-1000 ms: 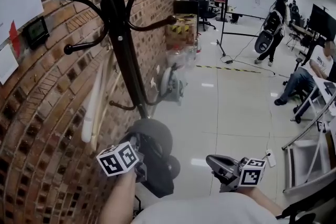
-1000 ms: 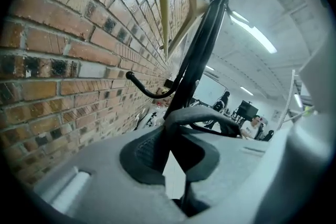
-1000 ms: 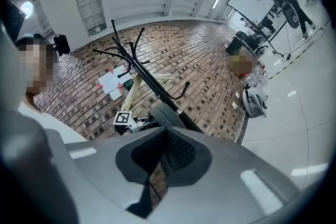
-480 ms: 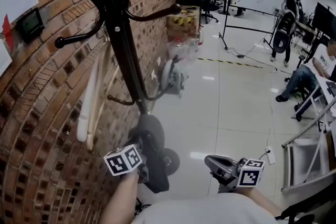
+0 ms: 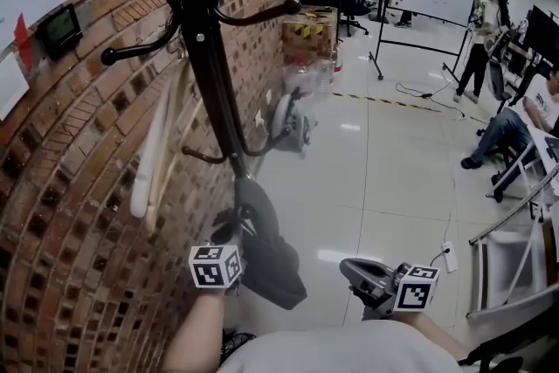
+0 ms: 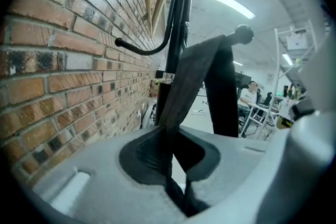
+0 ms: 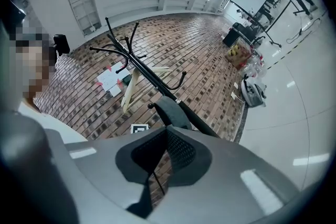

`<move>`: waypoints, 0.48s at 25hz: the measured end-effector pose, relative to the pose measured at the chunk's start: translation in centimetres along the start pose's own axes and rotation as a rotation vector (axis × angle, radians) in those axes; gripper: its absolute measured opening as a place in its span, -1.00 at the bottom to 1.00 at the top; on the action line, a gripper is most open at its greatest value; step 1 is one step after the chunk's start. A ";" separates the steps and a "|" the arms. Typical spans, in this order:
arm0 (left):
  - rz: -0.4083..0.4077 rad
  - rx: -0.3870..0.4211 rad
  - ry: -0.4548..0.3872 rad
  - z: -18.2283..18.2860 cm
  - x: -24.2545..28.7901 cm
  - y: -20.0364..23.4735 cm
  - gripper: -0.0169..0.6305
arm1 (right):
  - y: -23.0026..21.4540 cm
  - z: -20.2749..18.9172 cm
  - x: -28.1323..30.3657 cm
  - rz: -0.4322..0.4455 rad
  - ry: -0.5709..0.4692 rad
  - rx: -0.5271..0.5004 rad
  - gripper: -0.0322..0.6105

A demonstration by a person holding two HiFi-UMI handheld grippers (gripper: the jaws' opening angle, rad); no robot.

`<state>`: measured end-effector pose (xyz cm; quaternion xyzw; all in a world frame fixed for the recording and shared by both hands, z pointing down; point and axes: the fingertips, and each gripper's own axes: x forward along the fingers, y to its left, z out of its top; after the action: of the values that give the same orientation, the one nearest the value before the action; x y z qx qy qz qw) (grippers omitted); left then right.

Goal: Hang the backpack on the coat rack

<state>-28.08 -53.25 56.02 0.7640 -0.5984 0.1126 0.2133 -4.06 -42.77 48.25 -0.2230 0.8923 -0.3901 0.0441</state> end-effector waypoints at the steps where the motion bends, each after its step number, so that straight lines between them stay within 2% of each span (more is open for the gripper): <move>1: -0.009 -0.003 -0.005 -0.3 -0.1 -0.2 -0.85 | 0.1 -0.2 -0.2 0.002 0.002 0.002 -0.90; 9: -0.050 -0.040 0.000 -1.1 0.0 -1.4 -0.79 | 1.2 -0.6 -2.1 0.008 0.008 -0.006 -0.90; 12: -0.064 -0.024 0.019 -1.1 -0.2 -1.5 -0.71 | 1.6 -0.6 -3.0 0.013 0.015 -0.012 -0.90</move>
<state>-26.56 -52.27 56.63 0.7791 -0.5730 0.1059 0.2315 -2.14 -40.10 47.27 -0.2146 0.8964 -0.3859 0.0385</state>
